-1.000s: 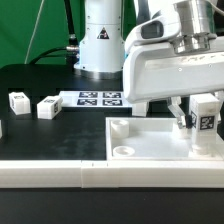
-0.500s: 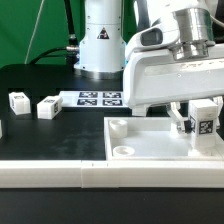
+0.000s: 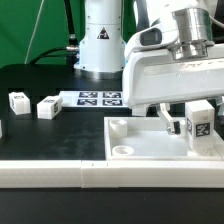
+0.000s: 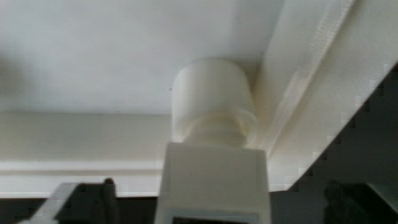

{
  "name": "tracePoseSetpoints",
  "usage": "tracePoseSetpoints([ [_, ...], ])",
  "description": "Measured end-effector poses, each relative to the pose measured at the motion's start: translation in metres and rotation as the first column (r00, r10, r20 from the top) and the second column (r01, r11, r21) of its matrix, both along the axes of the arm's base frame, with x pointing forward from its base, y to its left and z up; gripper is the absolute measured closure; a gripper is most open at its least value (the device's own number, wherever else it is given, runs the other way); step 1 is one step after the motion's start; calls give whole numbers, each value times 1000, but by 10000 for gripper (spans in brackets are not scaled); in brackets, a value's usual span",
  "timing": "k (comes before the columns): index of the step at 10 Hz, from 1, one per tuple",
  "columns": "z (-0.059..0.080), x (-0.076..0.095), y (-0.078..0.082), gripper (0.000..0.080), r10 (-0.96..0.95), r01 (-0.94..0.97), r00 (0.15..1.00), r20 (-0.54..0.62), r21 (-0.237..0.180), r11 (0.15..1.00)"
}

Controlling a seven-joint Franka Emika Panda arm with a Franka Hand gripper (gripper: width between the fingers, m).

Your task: Assemble one leg

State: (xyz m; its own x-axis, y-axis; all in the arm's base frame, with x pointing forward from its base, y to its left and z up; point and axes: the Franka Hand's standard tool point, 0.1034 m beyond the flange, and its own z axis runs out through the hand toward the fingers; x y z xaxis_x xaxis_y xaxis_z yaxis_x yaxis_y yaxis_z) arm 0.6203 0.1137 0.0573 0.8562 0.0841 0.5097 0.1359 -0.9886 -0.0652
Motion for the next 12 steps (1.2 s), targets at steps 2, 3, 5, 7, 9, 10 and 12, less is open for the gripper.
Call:
tracePoseSetpoints([
  [2, 0, 0, 0, 155, 0, 0, 1000, 0, 0, 1000],
  [3, 0, 0, 0, 151, 0, 0, 1000, 0, 0, 1000],
  [5, 11, 3, -1, 150, 5, -5, 1000, -18, 0, 1000],
  [7, 33, 8, -6, 150, 24, -24, 998, -56, -4, 1000],
  [9, 37, 10, -8, 150, 24, -24, 996, -86, 1, 1000],
  [10, 37, 10, -8, 150, 24, -24, 996, -85, 1, 1000],
  [12, 32, 10, -8, 150, 35, -33, 975, -219, 13, 999],
])
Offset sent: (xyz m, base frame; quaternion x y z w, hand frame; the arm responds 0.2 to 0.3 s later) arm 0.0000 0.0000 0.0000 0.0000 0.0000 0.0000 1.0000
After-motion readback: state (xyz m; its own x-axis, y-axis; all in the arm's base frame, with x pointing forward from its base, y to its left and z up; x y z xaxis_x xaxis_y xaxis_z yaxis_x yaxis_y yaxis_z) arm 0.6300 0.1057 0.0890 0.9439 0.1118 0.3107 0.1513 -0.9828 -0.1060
